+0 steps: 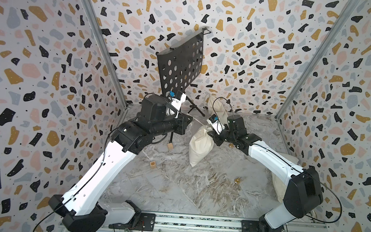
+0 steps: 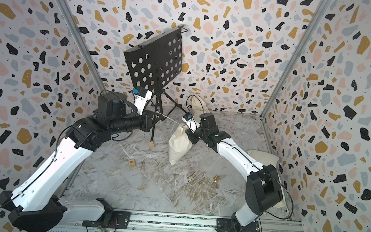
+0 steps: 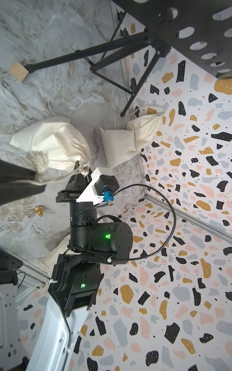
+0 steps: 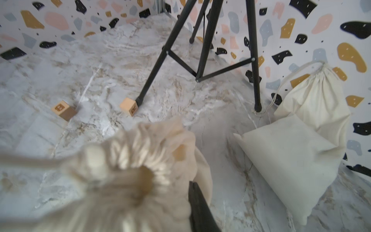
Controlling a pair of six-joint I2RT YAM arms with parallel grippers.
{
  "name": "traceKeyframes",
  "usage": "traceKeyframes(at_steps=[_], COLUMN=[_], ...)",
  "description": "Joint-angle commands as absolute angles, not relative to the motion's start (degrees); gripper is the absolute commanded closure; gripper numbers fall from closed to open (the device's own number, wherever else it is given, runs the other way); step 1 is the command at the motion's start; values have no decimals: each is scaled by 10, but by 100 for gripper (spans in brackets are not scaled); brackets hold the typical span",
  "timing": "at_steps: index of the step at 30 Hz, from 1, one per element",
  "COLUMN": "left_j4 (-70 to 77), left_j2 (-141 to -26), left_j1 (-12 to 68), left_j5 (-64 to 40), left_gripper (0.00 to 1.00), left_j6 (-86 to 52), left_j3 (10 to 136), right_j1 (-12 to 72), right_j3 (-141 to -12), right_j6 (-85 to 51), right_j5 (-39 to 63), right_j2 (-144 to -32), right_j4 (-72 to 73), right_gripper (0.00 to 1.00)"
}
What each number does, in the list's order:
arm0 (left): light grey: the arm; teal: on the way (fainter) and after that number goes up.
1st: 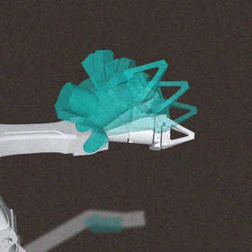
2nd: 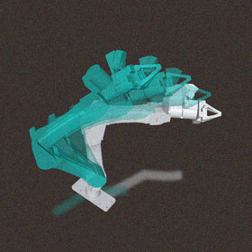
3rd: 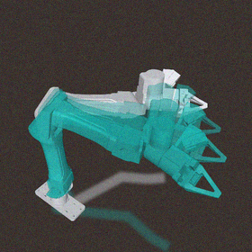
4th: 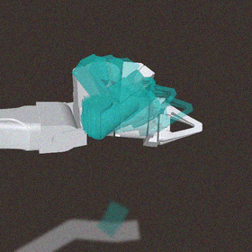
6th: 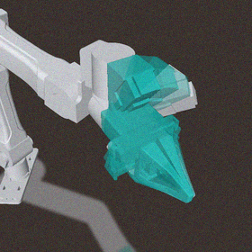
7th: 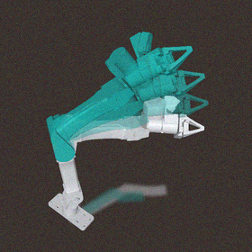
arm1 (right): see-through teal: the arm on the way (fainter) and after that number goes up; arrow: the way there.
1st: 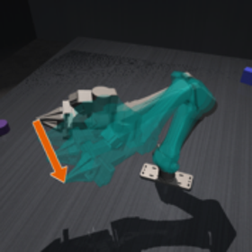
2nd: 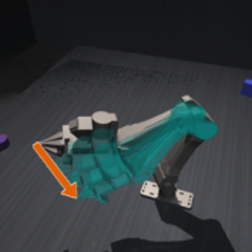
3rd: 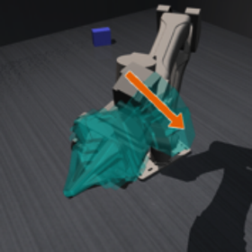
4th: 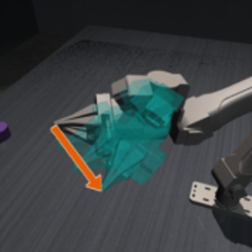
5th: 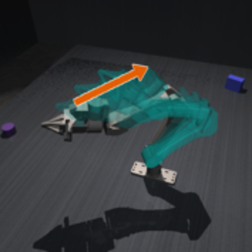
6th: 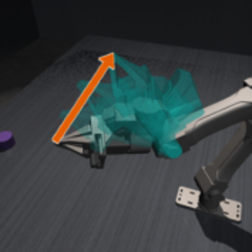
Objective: Close the soil bag
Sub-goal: Frap the soil bag at the center of the board.
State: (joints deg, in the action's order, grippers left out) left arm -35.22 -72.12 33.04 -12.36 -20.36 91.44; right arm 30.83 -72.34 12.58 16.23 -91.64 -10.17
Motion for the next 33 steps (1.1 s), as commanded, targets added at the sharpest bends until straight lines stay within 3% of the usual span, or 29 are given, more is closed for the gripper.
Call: traceKeyframes(at_steps=[1, 10, 17, 24, 30, 33], left_j4=[-197, -175, -170, -172, -177, -186], left_j2=[-721, -756, -750, -745, -744, -741], left_j1=[325, 324, 325, 325, 325, 325], left_j5=[-117, -179, -200, -207, -208, -207], left_gripper=[100, 100, 100, 100, 100, 100], left_j6=[-226, -250, -258, -260, -257, -251], left_j3=[900, 908, 908, 911, 918, 928], right_j1=[304, 321, 332, 340, 339, 340], right_j3=[-710, -697, -747, -787, -793, -777], right_j6=[116, 118, 115, 107, 104, 103], right_j5=[160, 217, 227, 229, 218, 204], right_j2=[-877, -775, -808, -849, -863, -865], right_j4=[-144, -116, -111, -103, -107, -106], right_gripper=[73, 32, 32, 41, 68, 89])
